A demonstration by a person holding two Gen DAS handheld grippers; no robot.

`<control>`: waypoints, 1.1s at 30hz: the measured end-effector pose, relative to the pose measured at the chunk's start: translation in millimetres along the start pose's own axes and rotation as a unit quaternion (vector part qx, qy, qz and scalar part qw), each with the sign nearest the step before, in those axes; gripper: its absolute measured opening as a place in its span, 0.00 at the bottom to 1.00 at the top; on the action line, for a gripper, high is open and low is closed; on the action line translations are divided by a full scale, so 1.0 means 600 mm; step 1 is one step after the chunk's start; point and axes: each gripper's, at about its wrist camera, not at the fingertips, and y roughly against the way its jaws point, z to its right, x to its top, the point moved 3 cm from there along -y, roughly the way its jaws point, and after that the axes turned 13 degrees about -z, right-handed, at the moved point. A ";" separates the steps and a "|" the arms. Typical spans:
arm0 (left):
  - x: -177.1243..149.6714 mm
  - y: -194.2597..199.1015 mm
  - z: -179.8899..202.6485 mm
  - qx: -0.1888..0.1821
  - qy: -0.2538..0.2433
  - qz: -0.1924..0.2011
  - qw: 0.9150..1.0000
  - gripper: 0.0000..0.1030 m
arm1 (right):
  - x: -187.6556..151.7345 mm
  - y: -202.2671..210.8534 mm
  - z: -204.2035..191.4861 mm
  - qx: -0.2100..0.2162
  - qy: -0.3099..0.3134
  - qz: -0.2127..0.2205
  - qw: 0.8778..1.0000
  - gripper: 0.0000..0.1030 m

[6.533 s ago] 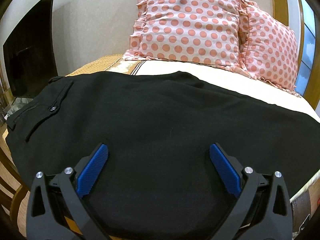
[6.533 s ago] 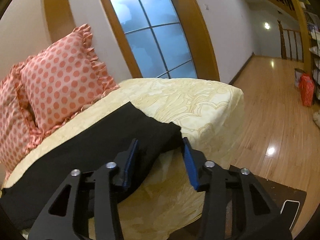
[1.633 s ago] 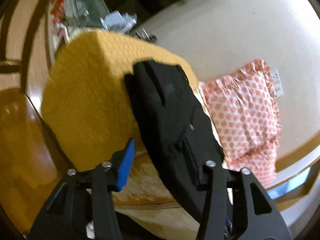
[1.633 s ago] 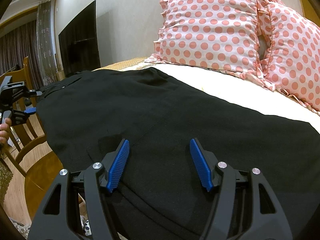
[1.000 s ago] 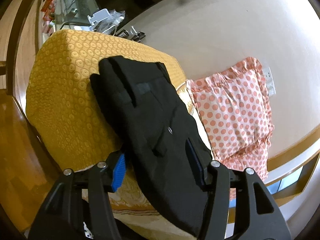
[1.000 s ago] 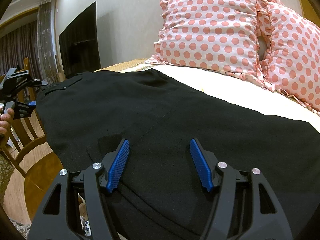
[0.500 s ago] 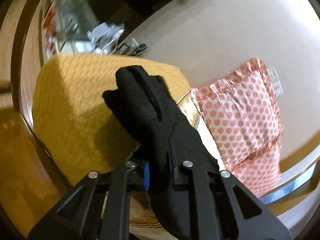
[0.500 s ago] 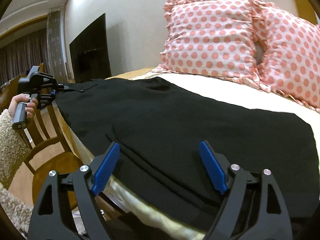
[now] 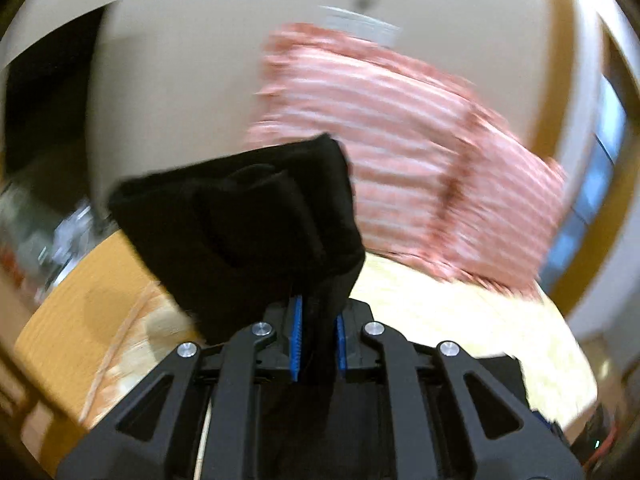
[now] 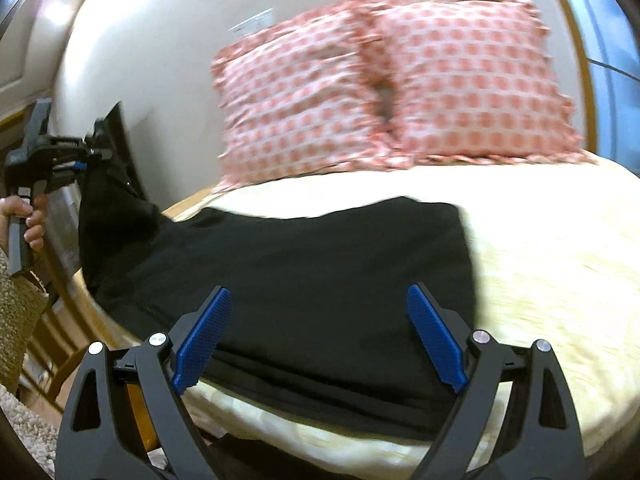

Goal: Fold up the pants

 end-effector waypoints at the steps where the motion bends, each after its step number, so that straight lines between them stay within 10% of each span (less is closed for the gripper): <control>1: 0.002 -0.008 0.036 -0.013 -0.024 0.000 1.000 0.12 | -0.002 0.007 0.013 -0.005 -0.011 0.004 1.000 0.89; 7: -0.054 -0.049 0.276 -0.138 -0.174 -0.024 0.975 0.12 | -0.019 0.049 0.082 -0.056 -0.064 0.020 0.996 0.89; 13: -0.211 -0.178 0.361 -0.202 -0.219 -0.193 0.935 0.10 | -0.038 0.060 0.127 -0.085 -0.102 0.008 0.991 0.89; 20: -0.184 -0.138 0.367 -0.203 -0.208 -0.144 0.946 0.09 | -0.033 0.061 0.141 -0.093 -0.107 0.012 0.990 0.89; 33: -0.309 -0.143 0.406 -0.195 -0.300 -0.166 0.919 0.14 | -0.031 0.081 0.163 -0.145 -0.119 0.022 0.982 0.89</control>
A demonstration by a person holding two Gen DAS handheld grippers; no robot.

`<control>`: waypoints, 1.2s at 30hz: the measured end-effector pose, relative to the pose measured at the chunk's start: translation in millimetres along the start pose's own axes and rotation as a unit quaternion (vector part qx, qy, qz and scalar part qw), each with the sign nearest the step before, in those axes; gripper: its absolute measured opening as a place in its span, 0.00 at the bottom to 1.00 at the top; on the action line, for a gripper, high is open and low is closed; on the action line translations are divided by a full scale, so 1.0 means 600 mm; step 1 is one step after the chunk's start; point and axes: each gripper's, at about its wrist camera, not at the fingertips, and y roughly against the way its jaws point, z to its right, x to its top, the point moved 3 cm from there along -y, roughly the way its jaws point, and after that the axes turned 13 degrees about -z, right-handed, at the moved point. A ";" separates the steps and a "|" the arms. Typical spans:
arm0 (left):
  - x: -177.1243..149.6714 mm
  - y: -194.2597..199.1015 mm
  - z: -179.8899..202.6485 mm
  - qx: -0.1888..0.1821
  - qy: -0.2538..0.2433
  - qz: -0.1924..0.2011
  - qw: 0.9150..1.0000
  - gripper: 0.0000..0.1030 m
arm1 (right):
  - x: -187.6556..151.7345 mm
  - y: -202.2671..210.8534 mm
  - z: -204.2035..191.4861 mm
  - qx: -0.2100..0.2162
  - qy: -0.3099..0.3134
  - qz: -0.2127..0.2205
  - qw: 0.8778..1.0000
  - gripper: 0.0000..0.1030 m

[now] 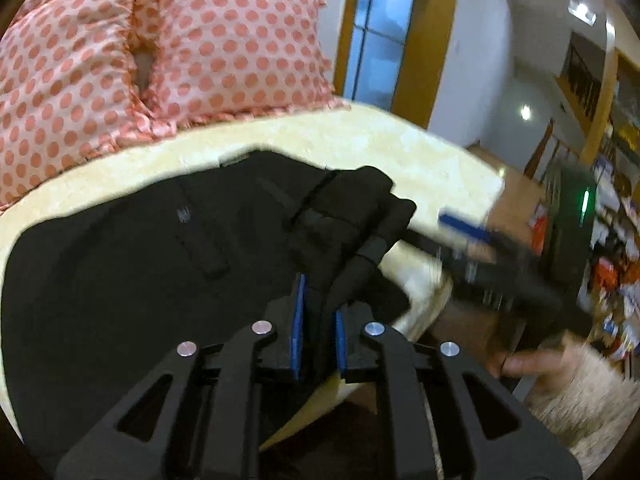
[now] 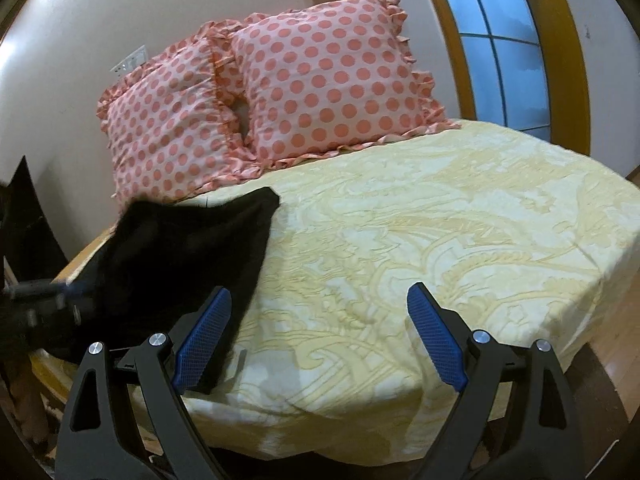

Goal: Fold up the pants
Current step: 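Lay the folded pants down and open the left gripper, then close the right gripper on the waistband edge of the black pants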

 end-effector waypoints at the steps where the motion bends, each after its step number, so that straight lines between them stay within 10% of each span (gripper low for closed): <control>1: -0.007 -0.010 0.003 0.004 -0.005 -0.002 1.000 0.15 | 0.002 0.003 0.004 -0.006 -0.004 0.004 1.000 0.89; 5: -0.019 0.005 0.010 0.002 -0.030 0.018 0.999 0.26 | 0.026 0.030 0.021 -0.032 -0.028 0.041 0.998 0.89; 8: -0.031 0.065 -0.008 -0.065 -0.035 0.049 0.996 0.63 | 0.047 0.055 0.010 -0.023 -0.018 0.072 0.997 0.89; 11: -0.044 0.139 -0.062 -0.056 0.009 0.122 0.991 0.97 | 0.068 0.074 -0.036 0.022 0.025 0.095 0.995 0.89; 15: -0.056 0.160 -0.162 0.059 0.122 0.123 0.983 0.98 | 0.071 0.047 -0.133 0.115 0.105 0.054 0.986 0.89; 19: -0.076 0.146 -0.210 0.086 0.178 0.086 0.976 0.98 | 0.055 0.002 -0.199 0.136 0.150 0.004 0.979 0.89; 29: -0.137 0.083 -0.229 0.132 0.162 0.020 0.978 0.98 | -0.003 -0.061 -0.223 0.074 0.208 -0.121 0.968 0.90; 36: -0.160 0.100 -0.247 0.089 0.167 0.060 0.980 0.98 | 0.126 -0.073 -0.113 0.173 0.023 -0.134 0.975 0.90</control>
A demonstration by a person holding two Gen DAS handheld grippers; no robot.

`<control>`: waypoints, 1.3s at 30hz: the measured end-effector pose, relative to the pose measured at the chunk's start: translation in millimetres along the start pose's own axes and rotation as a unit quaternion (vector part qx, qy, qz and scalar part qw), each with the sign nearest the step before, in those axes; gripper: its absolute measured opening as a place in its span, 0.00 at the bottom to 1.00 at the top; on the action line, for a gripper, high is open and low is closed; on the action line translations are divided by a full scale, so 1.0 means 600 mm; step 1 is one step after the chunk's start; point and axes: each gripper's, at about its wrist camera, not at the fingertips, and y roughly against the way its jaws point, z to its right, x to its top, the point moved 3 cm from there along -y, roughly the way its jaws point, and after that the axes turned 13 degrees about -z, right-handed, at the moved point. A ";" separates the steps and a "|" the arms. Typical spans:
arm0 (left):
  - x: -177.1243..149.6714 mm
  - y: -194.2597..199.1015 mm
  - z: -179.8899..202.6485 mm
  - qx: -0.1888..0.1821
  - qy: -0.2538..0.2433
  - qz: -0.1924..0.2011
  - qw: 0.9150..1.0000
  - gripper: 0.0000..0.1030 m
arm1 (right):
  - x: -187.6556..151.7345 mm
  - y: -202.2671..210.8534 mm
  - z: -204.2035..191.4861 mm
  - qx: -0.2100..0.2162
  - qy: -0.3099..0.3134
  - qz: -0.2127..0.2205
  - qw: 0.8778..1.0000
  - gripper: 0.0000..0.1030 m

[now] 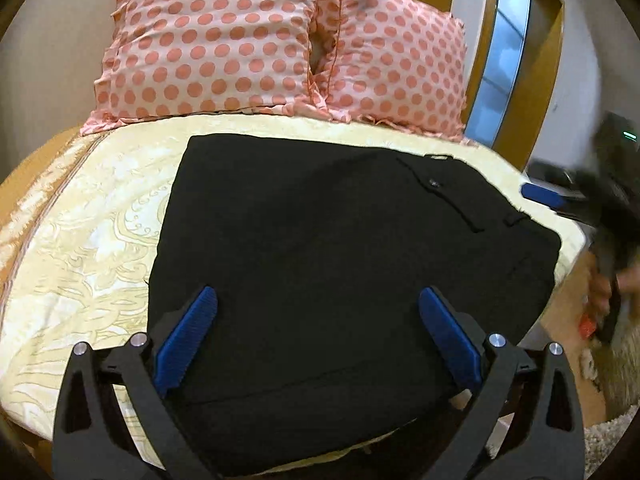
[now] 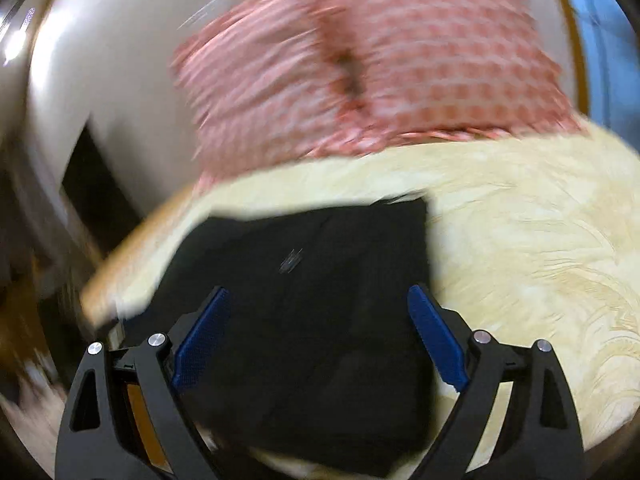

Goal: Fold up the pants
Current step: 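Close the right gripper on the waistband edge of the black pants, then lift the pants with the right gripper and fold them over onto themselves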

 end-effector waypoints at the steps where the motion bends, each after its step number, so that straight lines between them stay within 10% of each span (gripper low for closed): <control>1: -0.002 0.002 0.000 -0.003 0.000 0.003 1.000 0.98 | 0.014 -0.007 0.020 0.009 -0.022 -0.014 1.000 0.89; 9: -0.002 0.001 0.001 -0.008 -0.002 0.008 1.000 0.98 | 0.037 -0.091 0.077 0.021 -0.076 -0.112 0.991 0.70; 27: -0.004 0.001 0.001 -0.008 -0.005 0.011 1.000 0.98 | 0.021 -0.091 0.057 -0.015 0.000 -0.095 0.995 0.57; 33: -0.003 0.001 0.001 -0.007 -0.005 0.010 1.000 0.98 | 0.007 -0.073 -0.019 -0.091 0.119 -0.050 0.987 0.27; 39: -0.003 0.002 -0.002 -0.004 -0.003 0.010 1.000 0.98 | 0.002 -0.070 -0.040 -0.108 0.155 -0.045 0.981 0.24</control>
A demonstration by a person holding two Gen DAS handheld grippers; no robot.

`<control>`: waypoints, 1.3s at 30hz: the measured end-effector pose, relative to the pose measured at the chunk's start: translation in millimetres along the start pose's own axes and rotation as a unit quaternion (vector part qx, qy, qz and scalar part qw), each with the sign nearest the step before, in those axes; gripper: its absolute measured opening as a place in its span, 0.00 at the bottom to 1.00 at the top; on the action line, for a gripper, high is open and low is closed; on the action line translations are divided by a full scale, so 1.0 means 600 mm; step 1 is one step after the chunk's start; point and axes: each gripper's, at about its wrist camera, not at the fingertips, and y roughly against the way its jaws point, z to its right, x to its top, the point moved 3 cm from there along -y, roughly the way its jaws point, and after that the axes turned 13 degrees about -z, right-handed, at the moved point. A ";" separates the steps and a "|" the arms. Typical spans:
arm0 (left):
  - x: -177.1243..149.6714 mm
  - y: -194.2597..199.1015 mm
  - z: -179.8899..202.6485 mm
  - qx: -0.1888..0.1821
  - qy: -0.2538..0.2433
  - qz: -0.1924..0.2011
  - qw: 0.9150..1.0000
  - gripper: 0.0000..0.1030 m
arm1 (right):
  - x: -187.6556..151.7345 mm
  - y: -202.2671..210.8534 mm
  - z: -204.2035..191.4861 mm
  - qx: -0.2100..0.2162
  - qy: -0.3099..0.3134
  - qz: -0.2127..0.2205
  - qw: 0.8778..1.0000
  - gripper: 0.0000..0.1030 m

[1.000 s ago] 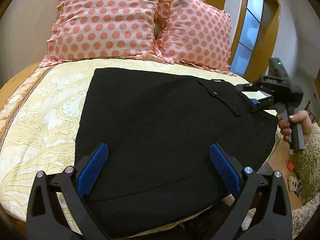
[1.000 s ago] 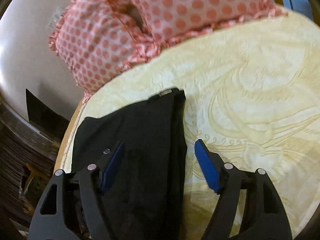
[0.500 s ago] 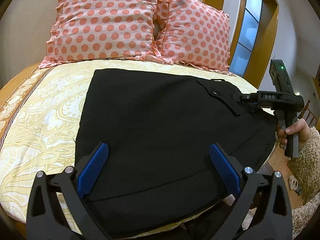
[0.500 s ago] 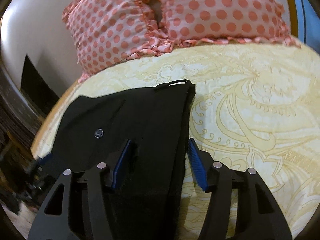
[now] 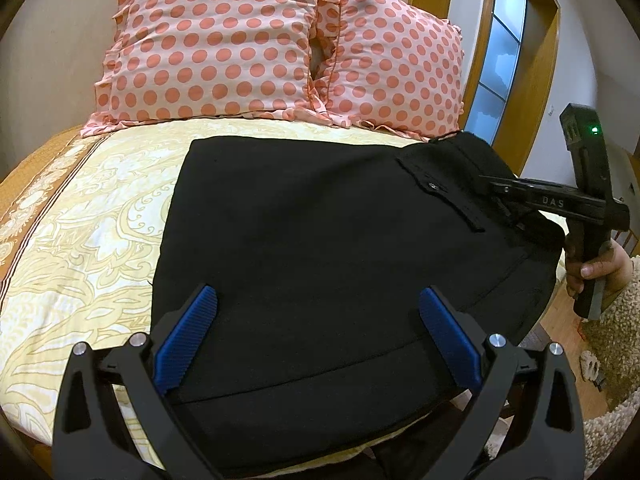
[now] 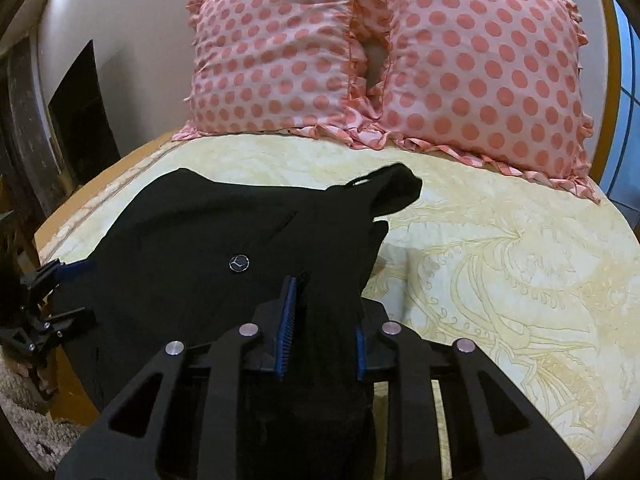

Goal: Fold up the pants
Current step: 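Lift the pants with the right gripper and fold them over onto themselves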

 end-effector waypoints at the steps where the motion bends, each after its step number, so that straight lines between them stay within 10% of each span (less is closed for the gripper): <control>1: 0.000 0.000 0.000 -0.002 0.003 -0.001 1.000 0.98 | 0.000 -0.006 0.013 0.008 -0.019 -0.008 1.000 0.25; 8: 0.047 0.035 -0.057 -0.061 0.062 -0.008 0.996 0.98 | -0.006 -0.031 0.061 0.072 -0.097 -0.033 0.992 0.41; 15: 0.120 0.008 -0.147 -0.099 0.137 -0.064 0.984 0.98 | -0.002 -0.002 0.035 0.081 -0.050 0.008 0.995 0.21; 29: 0.183 -0.116 -0.140 -0.083 0.111 -0.205 0.969 0.83 | 0.007 -0.055 0.115 0.188 -0.171 -0.055 0.966 0.40; 32: 0.185 -0.119 -0.136 -0.075 0.104 -0.199 0.972 0.75 | 0.005 -0.057 0.121 0.206 -0.179 -0.049 0.961 0.40; 39: 0.181 -0.097 -0.155 -0.068 0.112 -0.175 0.976 0.17 | 0.009 -0.038 0.096 0.182 -0.133 -0.023 0.974 0.23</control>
